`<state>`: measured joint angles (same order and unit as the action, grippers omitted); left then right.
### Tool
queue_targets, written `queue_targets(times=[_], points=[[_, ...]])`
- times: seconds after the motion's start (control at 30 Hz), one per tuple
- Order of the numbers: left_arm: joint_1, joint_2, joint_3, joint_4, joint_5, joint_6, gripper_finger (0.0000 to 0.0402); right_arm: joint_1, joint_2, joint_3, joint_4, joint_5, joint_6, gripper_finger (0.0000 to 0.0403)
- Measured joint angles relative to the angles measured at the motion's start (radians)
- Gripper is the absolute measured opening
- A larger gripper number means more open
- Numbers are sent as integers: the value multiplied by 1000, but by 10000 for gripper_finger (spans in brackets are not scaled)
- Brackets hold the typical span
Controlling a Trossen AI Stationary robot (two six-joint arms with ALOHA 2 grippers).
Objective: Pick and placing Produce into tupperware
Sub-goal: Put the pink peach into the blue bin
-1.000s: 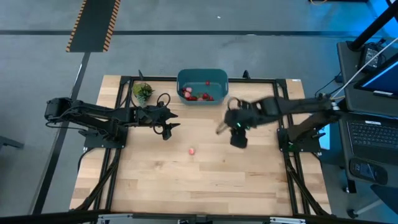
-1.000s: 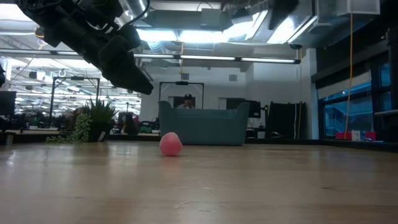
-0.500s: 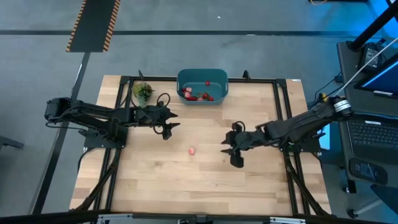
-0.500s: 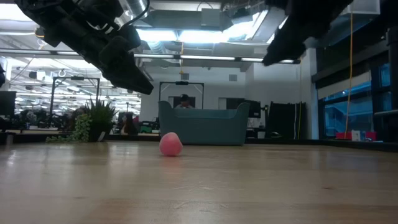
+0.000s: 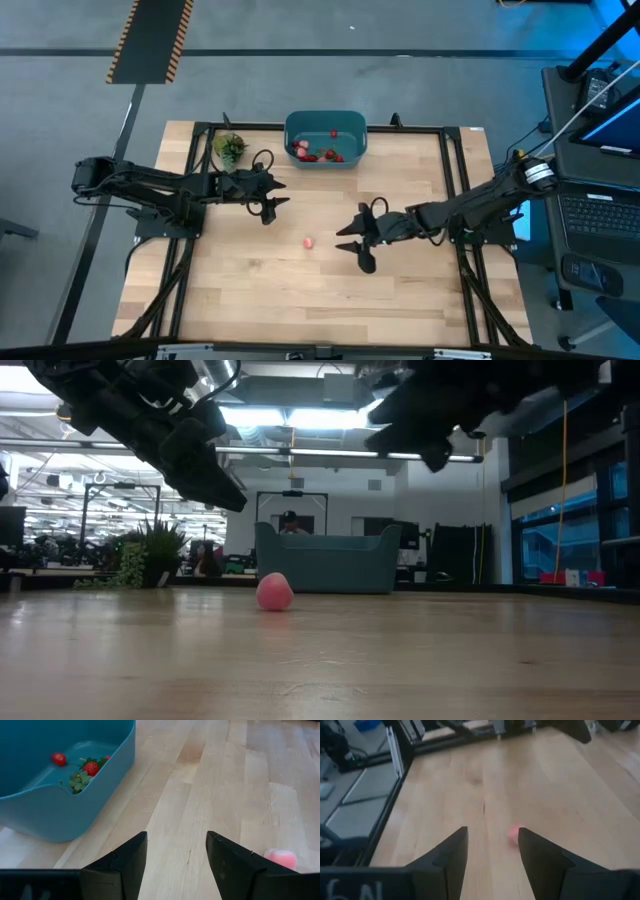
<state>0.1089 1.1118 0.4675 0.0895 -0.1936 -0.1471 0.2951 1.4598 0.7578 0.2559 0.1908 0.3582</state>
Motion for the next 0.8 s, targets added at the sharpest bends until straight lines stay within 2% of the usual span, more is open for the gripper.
queue_targets(times=[0.13, 0.3, 0.53, 0.7, 0.8], points=[[0, 0, 0, 0, 0, 0, 196, -34, 72, 0, 104, -2, 0, 177], [0, 0, 0, 0, 0, 0, 196, -80, 181, 16, 200, -75, 0, 193], [0, 0, 0, -1, 0, 0, 196, -109, 336, 148, 205, -87, -55, 249], [0, 0, 0, 0, 0, 0, 196, -110, 418, 227, 201, -92, -110, 257], [0, 0, 0, -1, 0, 0, 196, -110, 462, 277, 186, -155, -196, 257]])
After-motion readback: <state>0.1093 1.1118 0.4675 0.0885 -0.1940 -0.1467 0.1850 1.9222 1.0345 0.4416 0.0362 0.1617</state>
